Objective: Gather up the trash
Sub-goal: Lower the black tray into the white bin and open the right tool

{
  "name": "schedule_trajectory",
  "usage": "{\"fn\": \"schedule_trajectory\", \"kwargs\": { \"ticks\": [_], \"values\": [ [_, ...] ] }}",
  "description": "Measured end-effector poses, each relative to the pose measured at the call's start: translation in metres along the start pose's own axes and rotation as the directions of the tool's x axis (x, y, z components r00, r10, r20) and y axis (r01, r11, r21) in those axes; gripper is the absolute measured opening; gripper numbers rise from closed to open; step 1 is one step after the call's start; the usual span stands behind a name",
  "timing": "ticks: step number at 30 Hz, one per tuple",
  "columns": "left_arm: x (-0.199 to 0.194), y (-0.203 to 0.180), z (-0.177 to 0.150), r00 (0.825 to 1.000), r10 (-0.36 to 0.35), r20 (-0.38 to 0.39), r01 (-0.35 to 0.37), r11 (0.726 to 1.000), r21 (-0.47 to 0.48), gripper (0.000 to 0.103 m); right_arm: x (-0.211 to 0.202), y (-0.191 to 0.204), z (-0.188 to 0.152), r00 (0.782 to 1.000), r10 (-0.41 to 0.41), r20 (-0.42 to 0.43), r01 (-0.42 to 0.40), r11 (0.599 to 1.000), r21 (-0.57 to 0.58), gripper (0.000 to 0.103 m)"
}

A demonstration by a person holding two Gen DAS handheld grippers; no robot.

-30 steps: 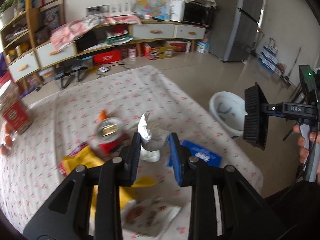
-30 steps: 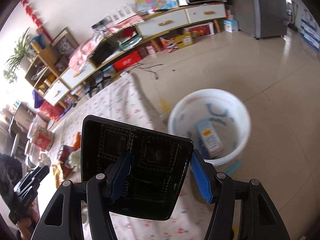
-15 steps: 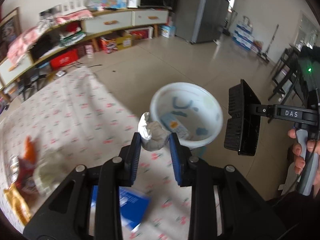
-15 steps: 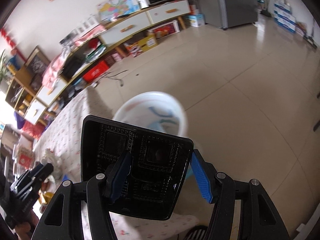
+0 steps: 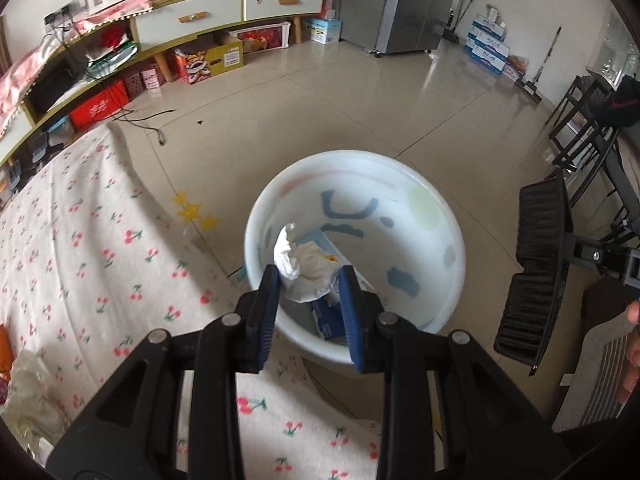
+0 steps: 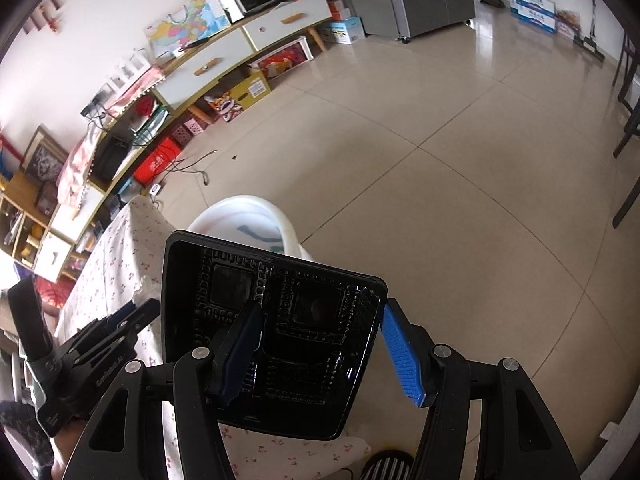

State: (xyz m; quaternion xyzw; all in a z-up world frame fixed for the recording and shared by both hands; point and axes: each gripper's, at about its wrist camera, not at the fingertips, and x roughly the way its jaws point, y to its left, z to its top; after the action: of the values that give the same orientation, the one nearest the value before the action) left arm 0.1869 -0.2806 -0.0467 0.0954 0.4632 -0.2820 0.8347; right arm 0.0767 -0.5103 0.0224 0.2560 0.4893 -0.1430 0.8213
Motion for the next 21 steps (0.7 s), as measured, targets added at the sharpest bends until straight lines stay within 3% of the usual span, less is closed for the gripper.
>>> {"fn": "schedule_trajectory", "kwargs": {
  "ticks": [2,6,7,13,16,21],
  "values": [
    [0.001,-0.003,0.002,1.000,0.004,-0.004,-0.004,1.000,0.010,0.035,0.003,-0.001,0.003,1.000,-0.004,0.000,0.004,1.000,0.006,0.063],
    [-0.005,0.001,0.002,0.999,0.038,0.008,-0.038,0.999,-0.011,0.064,0.009,0.002,0.008,1.000,-0.021,-0.002,0.021,1.000,0.010,0.063],
    [-0.010,0.003,0.000,0.999,0.038,0.020,-0.038,0.999,-0.020,0.067,0.011,0.002,0.009,1.000,-0.024,-0.003,0.024,1.000,0.010,0.063],
    [-0.027,0.024,-0.009,0.997,0.072,0.000,-0.072,0.995,-0.068,0.068,0.019,0.011,0.015,0.999,-0.052,-0.011,0.052,0.999,0.002,0.063],
    [-0.049,0.036,-0.016,0.997,0.068,0.025,-0.065,0.993,-0.098,0.078,0.024,0.022,0.019,0.997,-0.072,-0.007,0.072,0.997,-0.015,0.063],
    [-0.080,0.054,-0.031,0.997,0.063,0.038,-0.058,0.991,-0.122,0.081,0.039,0.048,0.027,0.997,-0.079,-0.019,0.078,0.996,-0.040,0.063]
  ]
}}
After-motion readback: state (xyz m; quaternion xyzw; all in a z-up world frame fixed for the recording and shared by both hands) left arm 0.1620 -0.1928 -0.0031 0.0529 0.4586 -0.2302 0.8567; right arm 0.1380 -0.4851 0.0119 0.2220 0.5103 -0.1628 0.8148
